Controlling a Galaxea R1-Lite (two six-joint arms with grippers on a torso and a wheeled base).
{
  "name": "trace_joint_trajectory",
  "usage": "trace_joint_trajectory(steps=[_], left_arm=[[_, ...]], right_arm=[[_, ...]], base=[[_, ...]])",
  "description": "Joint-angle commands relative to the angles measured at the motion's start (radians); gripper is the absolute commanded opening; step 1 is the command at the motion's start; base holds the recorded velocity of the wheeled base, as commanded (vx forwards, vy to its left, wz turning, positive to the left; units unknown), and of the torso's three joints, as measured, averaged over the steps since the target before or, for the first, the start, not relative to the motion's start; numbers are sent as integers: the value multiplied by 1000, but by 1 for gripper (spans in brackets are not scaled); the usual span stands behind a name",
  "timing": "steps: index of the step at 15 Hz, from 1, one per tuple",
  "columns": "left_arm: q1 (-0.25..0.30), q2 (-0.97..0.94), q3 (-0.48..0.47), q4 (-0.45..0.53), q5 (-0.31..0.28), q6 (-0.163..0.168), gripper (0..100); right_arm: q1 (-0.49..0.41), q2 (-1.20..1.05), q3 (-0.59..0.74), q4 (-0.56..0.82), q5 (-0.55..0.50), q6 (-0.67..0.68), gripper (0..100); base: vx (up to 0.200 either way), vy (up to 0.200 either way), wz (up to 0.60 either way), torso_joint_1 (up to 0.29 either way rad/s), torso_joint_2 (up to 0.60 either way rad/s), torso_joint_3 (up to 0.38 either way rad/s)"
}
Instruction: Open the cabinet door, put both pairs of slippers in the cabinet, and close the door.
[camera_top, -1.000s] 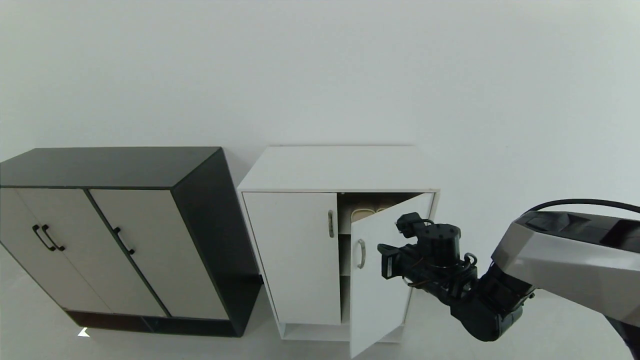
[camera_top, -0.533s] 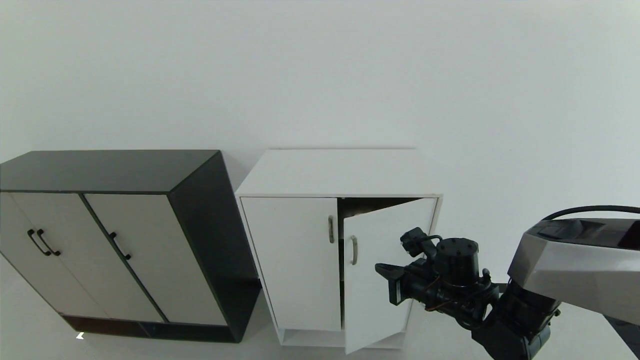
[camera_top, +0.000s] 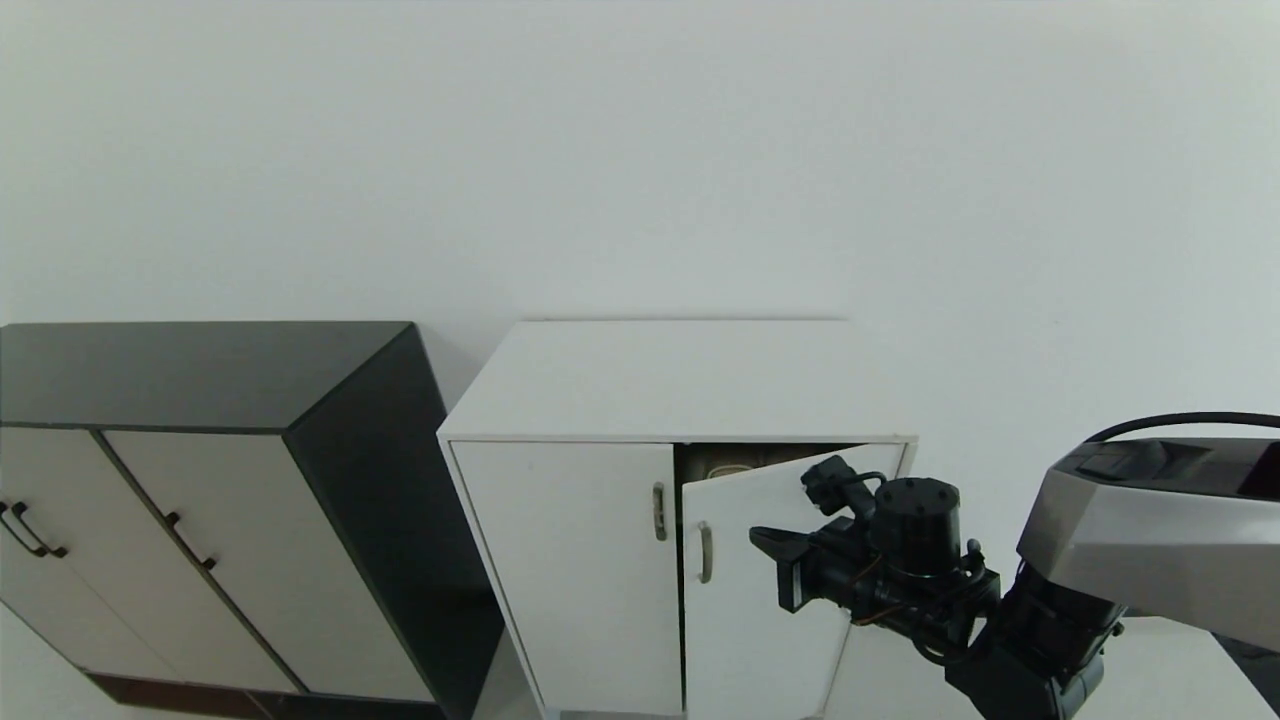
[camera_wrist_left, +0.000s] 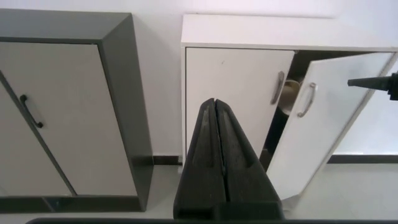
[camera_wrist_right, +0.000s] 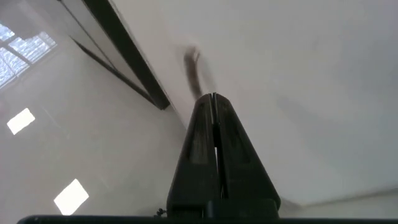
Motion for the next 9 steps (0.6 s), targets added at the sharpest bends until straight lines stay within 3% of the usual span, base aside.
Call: trace_joint_trajectory(steps=[1,9], left_arm=[[1,0,0,0,0,-2,0],[-1,1,0,0,-1,0,0]], right_arm=[[5,-2,-14,3,0,0,0],[-17,29,-120,69,-2,3,0]], base=[[0,0,0,0,0,0],[0,0,0,0,0,0]])
